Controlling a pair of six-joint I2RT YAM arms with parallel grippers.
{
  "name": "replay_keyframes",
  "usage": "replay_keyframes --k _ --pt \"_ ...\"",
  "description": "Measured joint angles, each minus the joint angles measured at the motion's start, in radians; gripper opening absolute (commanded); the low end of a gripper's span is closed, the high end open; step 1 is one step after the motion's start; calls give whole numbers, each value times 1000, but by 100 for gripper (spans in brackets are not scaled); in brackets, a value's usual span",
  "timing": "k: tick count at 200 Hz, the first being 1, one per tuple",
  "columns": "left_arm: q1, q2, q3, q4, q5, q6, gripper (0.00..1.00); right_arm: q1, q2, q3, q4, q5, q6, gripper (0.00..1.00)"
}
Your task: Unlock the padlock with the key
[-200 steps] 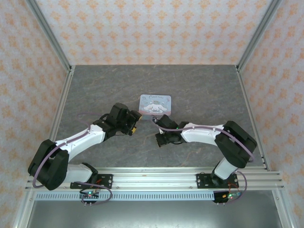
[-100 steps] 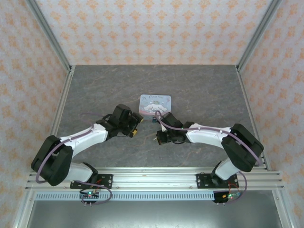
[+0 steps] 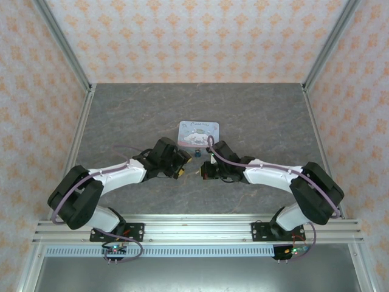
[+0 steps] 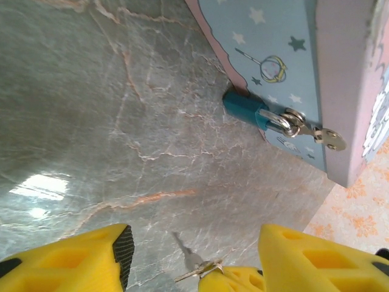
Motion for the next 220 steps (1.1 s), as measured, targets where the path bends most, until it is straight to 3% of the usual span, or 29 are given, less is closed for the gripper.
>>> replay_keyframes --k 95,172,196,220 --pt "-32 42 2 52 0 -24 54 -35 -19 -64 165 -54 186 0" --pt "-32 44 6 50 -4 -23 55 -35 -262 -102 -18 -60 161 0" --pt "-32 44 6 51 -4 -23 55 -34 -216 -110 -47 -56 150 0" --pt "-32 44 6 51 -4 -23 55 -27 -62 -108 -43 -54 131 0"
